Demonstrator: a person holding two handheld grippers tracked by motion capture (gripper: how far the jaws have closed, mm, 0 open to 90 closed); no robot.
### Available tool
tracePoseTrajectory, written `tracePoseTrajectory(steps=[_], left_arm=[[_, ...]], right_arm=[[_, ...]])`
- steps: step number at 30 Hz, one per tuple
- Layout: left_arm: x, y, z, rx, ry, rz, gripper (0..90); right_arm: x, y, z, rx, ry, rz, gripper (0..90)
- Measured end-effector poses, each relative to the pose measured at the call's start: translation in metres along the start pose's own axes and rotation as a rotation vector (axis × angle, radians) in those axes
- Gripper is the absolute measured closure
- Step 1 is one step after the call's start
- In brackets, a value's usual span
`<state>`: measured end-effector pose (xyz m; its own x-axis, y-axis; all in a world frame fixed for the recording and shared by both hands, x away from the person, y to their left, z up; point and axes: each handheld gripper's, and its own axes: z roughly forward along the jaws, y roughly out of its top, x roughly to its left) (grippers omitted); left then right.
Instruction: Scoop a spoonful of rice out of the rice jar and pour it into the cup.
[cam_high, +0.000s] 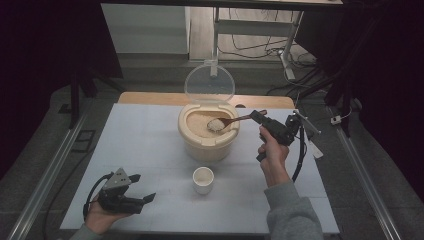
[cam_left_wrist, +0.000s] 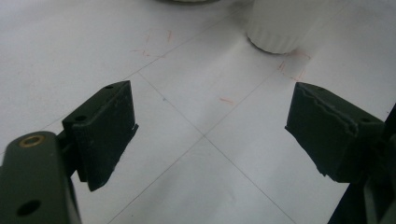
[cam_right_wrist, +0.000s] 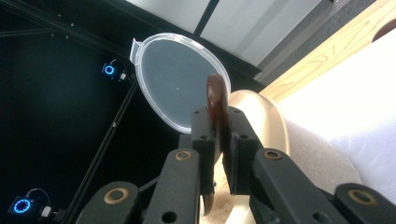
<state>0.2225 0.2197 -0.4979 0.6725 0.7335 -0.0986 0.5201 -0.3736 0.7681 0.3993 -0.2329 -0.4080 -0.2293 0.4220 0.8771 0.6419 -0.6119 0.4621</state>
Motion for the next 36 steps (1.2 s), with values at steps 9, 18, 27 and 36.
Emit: tracePoseTrajectory(steps=[9, 18, 27, 36], left_arm=[[0.001, 0.000, 0.000, 0.001, 0.000, 0.001, 15.8], [0.001, 0.000, 0.000, 0.002, -0.001, 0.000, 15.9], [0.001, 0.000, 0.000, 0.003, -0.001, 0.000, 15.9], [0.001, 0.000, 0.001, 0.004, -0.002, 0.002, 16.0]], right_arm=[[0.004, 0.001, -0.001, 0.004, 0.019, 0.009, 83.5], [0.004, 0.000, 0.000, 0.019, 0.030, 0.011, 83.4], [0.002, -0.002, -0.003, 0.033, 0.047, 0.021, 83.5], [0.012, -0.011, -0.017, 0.110, 0.096, -0.007, 83.5]])
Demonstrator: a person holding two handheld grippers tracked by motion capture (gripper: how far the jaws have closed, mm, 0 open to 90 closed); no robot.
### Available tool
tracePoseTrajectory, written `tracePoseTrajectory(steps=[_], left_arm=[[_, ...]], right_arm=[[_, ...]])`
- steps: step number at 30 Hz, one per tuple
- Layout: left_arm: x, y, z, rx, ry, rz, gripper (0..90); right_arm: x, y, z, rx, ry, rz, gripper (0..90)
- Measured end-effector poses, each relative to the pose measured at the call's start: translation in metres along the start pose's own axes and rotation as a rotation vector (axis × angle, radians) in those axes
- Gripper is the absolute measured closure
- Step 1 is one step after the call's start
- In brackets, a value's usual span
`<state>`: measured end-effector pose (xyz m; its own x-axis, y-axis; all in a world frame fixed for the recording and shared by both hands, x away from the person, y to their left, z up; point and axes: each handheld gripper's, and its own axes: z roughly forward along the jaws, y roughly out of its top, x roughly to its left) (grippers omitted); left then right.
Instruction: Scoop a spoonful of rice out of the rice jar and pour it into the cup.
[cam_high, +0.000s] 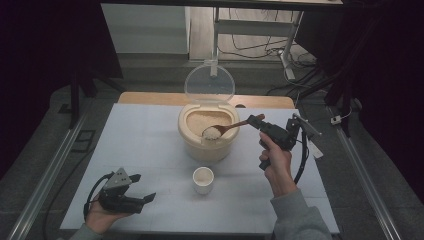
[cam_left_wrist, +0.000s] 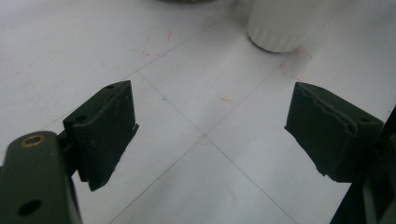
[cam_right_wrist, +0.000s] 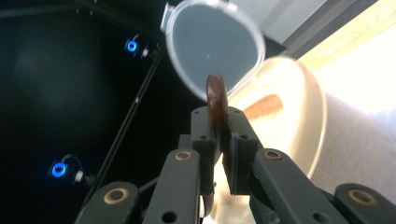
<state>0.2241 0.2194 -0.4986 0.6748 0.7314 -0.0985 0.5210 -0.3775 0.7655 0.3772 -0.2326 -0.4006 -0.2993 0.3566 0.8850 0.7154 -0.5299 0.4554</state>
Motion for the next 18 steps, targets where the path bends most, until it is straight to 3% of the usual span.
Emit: tracePoseTrajectory(steps=[9, 18], left_arm=[[0.002, 0.000, 0.001, 0.000, -0.002, -0.005, 15.9], [0.002, 0.000, 0.003, 0.003, -0.003, -0.006, 15.9]], right_arm=[[-0.006, -0.022, -0.011, 0.093, 0.025, -0.014, 83.5], [-0.025, -0.036, -0.016, 0.147, -0.005, -0.012, 83.5]])
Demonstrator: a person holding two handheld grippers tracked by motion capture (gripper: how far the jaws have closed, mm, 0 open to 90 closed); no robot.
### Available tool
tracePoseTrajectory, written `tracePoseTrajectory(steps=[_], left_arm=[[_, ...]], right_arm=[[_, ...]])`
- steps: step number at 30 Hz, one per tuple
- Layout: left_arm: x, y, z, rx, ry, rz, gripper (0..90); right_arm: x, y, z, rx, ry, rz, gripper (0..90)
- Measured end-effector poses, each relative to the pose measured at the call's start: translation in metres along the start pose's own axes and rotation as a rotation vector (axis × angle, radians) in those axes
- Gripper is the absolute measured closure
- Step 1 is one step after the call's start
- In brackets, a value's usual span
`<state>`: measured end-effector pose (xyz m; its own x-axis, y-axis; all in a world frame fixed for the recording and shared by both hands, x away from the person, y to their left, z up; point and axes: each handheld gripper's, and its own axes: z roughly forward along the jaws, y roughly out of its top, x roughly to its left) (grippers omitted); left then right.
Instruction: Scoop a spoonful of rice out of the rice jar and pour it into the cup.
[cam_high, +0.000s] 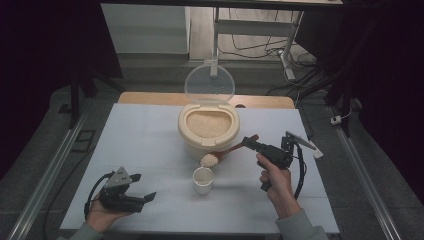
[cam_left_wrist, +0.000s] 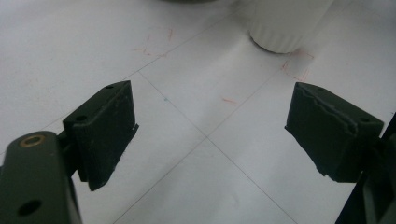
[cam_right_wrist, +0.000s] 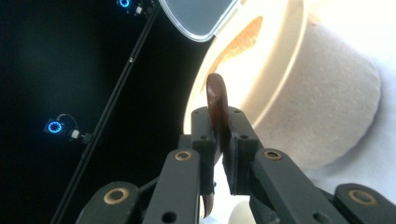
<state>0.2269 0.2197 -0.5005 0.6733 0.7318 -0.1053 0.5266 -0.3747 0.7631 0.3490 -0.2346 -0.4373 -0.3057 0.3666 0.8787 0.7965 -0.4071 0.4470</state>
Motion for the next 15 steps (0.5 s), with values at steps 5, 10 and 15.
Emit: tracePoseTrajectory(steps=[5, 10, 15], left_arm=[[0.0005, -0.0003, -0.0003, 0.000, 0.000, -0.002, 15.8], [0.0007, -0.0006, -0.0002, -0.001, -0.001, -0.003, 15.8], [0.0008, -0.0006, 0.0000, 0.000, -0.001, -0.004, 15.9]], right_arm=[[-0.0034, -0.0049, 0.0031, 0.019, -0.025, -0.025, 83.5], [-0.0033, -0.0072, 0.0053, 0.033, -0.050, -0.063, 83.4], [-0.0032, -0.0084, 0.0063, 0.037, -0.074, -0.105, 83.4]])
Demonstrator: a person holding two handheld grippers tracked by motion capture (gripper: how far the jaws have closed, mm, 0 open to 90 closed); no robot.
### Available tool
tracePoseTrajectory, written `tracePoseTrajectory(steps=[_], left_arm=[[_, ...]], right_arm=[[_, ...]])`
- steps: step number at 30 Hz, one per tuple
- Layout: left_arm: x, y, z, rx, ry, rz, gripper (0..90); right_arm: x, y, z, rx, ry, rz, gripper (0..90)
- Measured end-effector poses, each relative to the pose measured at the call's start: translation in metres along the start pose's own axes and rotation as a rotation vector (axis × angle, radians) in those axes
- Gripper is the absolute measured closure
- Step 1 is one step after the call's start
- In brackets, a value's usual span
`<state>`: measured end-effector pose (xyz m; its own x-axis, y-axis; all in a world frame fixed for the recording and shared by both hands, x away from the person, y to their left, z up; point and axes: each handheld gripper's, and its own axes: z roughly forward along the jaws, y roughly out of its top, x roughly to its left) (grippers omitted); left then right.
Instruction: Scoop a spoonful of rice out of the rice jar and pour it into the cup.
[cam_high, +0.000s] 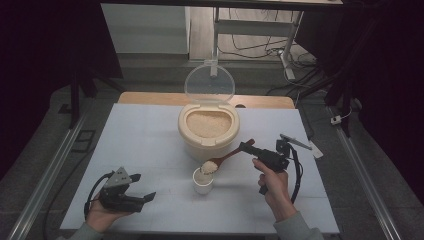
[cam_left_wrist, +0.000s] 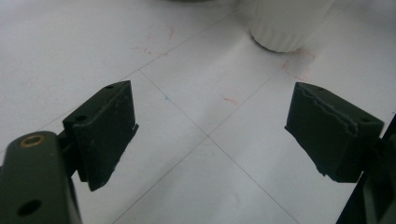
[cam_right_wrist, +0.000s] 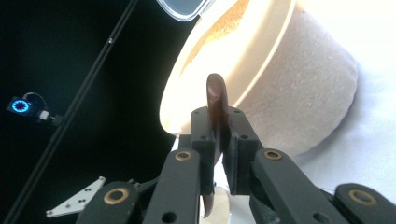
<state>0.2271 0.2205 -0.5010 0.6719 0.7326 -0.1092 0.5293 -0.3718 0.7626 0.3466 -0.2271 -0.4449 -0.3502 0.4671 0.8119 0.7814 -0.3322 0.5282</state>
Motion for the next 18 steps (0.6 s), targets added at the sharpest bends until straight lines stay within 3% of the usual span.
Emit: tracePoseTrajectory(steps=[18], left_arm=[[0.000, 0.000, 0.000, 0.002, 0.001, 0.000, 15.8]], right_arm=[[0.015, -0.004, 0.005, 0.003, -0.032, -0.137, 83.4]])
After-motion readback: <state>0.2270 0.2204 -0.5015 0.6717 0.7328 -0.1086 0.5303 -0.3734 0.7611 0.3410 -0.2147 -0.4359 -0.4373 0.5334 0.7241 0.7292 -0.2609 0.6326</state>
